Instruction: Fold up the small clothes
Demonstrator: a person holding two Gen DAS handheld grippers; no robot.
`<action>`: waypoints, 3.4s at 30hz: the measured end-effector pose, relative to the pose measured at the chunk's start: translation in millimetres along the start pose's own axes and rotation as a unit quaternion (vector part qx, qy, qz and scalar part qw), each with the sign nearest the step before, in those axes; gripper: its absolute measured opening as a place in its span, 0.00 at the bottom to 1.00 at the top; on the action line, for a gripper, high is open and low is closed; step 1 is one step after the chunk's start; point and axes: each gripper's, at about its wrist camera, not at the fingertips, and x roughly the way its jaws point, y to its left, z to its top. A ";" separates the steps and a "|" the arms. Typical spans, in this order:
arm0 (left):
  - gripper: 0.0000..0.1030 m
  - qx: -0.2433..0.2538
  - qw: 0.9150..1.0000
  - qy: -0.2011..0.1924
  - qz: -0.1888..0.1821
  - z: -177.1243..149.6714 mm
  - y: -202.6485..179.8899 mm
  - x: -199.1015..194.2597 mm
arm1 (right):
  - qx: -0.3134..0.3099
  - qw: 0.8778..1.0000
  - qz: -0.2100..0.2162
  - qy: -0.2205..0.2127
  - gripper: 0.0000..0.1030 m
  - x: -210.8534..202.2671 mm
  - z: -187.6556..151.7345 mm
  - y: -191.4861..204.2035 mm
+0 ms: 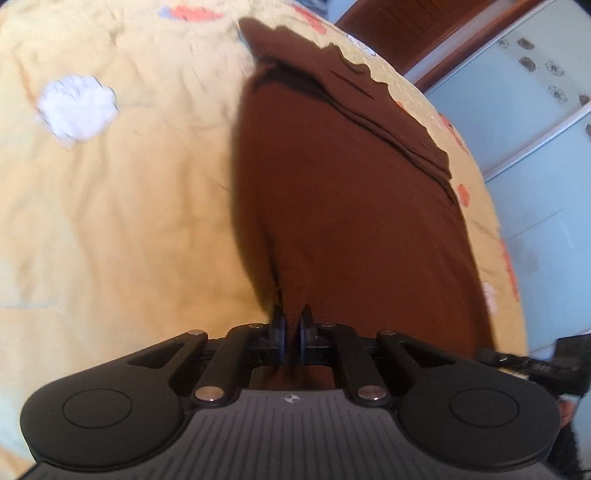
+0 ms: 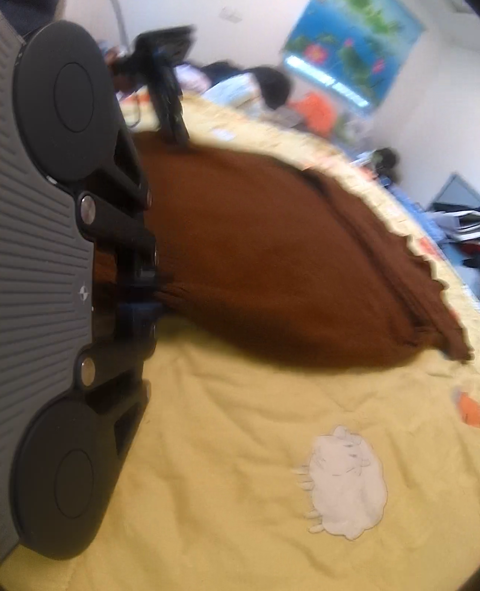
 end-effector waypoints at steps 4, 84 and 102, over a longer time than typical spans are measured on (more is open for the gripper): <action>0.07 0.012 1.000 -0.007 0.003 -6.3 8.1 -6.2 | 0.007 0.999 -0.040 -0.018 0.10 -20.0 -2.2 -15.5; 1.00 0.266 0.934 -0.131 0.198 183.9 -105.5 165.8 | -0.283 0.920 -0.249 -0.109 1.00 181.8 185.6 109.7; 1.00 0.243 0.953 -0.124 0.134 102.1 -82.6 123.3 | -0.228 0.948 -0.190 -0.116 1.00 119.7 95.8 72.6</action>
